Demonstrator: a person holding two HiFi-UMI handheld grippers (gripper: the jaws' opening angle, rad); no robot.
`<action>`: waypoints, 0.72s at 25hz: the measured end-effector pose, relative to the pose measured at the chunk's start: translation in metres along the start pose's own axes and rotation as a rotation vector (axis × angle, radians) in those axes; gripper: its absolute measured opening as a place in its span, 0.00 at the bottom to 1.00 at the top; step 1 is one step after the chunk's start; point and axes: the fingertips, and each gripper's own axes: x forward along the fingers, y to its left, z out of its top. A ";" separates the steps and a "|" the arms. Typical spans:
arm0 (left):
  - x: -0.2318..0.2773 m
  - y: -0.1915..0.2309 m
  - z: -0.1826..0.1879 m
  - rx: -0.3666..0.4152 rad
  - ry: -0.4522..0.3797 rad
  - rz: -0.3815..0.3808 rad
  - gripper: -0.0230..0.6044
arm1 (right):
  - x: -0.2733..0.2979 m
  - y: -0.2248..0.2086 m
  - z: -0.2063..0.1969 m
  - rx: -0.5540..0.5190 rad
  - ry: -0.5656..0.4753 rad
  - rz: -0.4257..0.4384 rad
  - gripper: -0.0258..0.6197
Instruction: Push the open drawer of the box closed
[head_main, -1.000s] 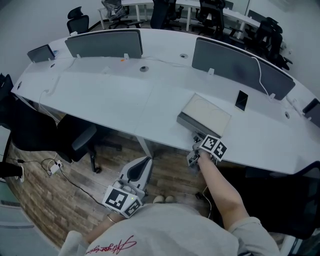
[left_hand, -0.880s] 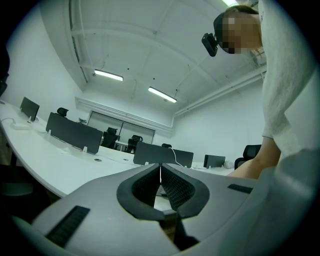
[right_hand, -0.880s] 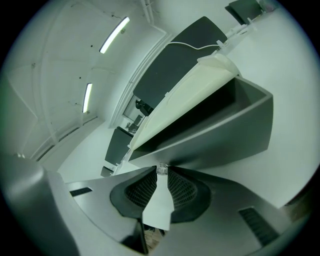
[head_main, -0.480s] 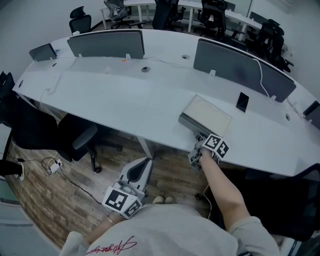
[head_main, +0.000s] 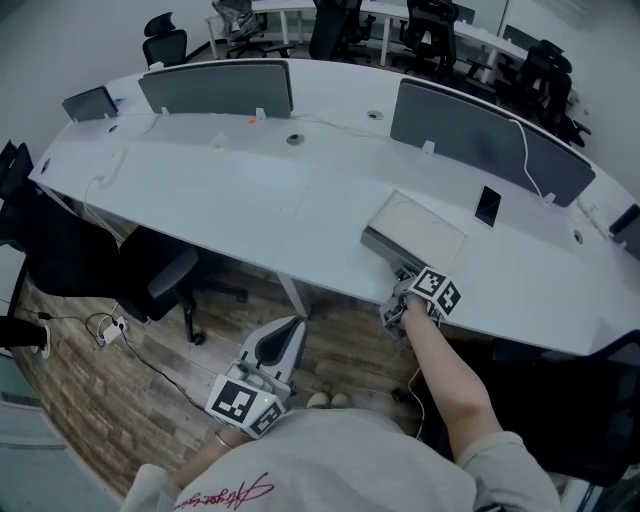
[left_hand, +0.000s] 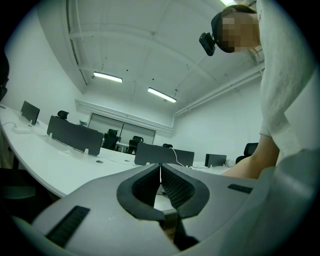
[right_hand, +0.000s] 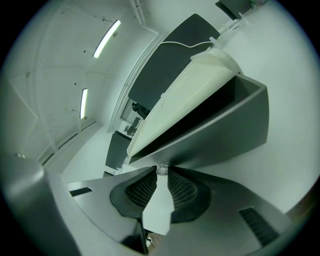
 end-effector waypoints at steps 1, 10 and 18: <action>0.000 0.000 0.000 0.001 0.001 0.000 0.07 | 0.000 0.000 0.000 0.002 -0.001 0.000 0.15; -0.001 -0.002 -0.001 0.008 0.001 0.004 0.07 | 0.003 -0.003 0.004 0.006 -0.005 -0.004 0.15; -0.002 -0.003 0.000 0.011 0.004 0.010 0.07 | 0.006 -0.002 0.009 0.007 -0.010 -0.003 0.15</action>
